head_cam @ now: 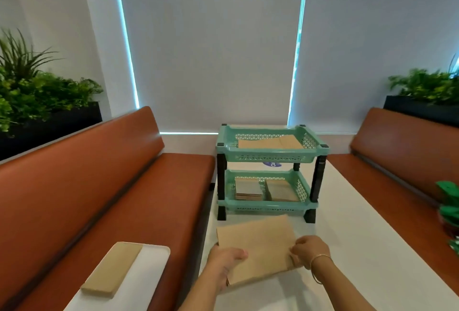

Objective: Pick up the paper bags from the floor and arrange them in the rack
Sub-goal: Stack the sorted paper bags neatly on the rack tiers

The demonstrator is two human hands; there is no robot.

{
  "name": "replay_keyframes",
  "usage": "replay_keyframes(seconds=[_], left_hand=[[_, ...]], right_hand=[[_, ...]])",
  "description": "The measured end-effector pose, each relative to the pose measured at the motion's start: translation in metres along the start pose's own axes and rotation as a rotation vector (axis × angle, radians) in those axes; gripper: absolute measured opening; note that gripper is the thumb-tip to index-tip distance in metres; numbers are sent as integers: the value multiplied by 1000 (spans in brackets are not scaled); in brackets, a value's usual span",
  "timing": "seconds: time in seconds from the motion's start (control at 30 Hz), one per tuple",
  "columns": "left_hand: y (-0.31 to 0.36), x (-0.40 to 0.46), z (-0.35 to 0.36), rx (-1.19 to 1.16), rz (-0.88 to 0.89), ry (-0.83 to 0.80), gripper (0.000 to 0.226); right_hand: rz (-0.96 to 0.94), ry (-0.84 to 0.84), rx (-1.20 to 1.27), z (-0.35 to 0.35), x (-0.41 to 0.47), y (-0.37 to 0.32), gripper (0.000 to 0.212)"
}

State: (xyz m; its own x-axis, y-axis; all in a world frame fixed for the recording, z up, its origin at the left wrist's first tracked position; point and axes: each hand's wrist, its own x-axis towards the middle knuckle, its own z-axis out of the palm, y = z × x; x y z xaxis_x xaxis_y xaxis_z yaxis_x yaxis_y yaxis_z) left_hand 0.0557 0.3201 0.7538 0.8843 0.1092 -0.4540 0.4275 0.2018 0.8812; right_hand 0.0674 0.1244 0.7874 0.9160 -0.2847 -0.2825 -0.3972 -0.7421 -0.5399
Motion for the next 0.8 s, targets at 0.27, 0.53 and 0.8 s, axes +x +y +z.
replay_keyframes(seconds=[0.27,0.53,0.8], left_hand=[[2,43,13,164,-62,2,26],[-4,77,29,563,36,123,61],[-10,70,50,1078,195,421,69]], right_hand=[[62,7,82,11,31,2,30],[99,-54,160,37,53,4,62],[257,14,-76,46,62,7,51]])
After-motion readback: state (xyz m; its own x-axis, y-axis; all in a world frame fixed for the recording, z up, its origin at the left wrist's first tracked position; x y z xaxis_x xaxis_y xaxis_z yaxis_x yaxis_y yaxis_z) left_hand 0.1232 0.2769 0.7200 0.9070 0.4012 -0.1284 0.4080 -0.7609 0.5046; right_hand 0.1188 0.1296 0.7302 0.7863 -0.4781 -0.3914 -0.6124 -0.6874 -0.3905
